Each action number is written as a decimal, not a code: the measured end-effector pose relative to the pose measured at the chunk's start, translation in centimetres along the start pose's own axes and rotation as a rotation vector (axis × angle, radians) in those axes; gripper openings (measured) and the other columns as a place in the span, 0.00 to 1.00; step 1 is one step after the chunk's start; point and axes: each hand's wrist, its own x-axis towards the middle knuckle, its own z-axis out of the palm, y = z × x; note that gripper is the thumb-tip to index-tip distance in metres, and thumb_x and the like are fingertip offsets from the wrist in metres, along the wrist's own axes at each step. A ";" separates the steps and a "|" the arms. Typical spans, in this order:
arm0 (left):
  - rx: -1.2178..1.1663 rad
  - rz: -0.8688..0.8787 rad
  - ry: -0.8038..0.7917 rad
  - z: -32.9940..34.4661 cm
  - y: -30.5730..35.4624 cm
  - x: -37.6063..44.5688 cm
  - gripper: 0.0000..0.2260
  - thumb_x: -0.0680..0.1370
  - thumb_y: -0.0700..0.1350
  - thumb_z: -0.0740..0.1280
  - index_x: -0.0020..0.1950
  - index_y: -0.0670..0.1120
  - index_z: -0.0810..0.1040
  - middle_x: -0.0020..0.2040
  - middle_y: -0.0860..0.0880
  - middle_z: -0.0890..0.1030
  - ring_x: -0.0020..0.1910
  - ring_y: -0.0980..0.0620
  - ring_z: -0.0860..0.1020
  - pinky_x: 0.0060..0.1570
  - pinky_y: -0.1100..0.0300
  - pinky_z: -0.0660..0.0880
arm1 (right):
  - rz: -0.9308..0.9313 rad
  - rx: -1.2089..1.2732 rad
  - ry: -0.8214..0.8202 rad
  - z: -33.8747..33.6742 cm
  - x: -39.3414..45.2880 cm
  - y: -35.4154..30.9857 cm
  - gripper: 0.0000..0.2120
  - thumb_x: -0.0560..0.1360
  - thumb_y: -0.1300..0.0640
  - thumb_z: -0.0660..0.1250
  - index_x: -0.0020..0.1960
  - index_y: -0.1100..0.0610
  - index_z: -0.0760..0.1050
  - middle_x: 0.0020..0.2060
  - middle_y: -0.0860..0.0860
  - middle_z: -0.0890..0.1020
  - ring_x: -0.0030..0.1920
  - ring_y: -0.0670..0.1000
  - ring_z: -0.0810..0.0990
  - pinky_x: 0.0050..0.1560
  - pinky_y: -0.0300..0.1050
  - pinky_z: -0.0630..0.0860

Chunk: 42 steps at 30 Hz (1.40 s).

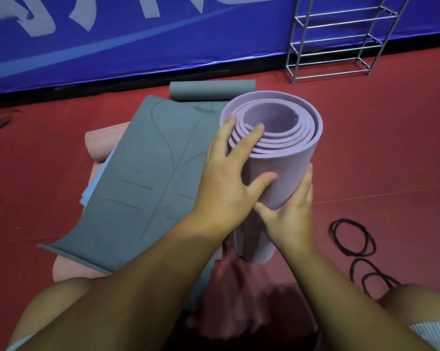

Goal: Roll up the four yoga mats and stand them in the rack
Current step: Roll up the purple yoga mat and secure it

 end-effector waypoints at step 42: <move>0.245 -0.291 0.143 -1.1 -0.7 4.5 0.12 0.85 0.47 0.59 0.48 0.42 0.76 0.48 0.39 0.81 0.48 0.37 0.76 0.40 0.54 0.58 | -0.304 -0.066 0.179 -3.3 3.6 -7.9 0.32 0.59 0.49 0.84 0.55 0.55 0.70 0.72 0.60 0.65 0.79 0.53 0.56 0.60 0.19 0.55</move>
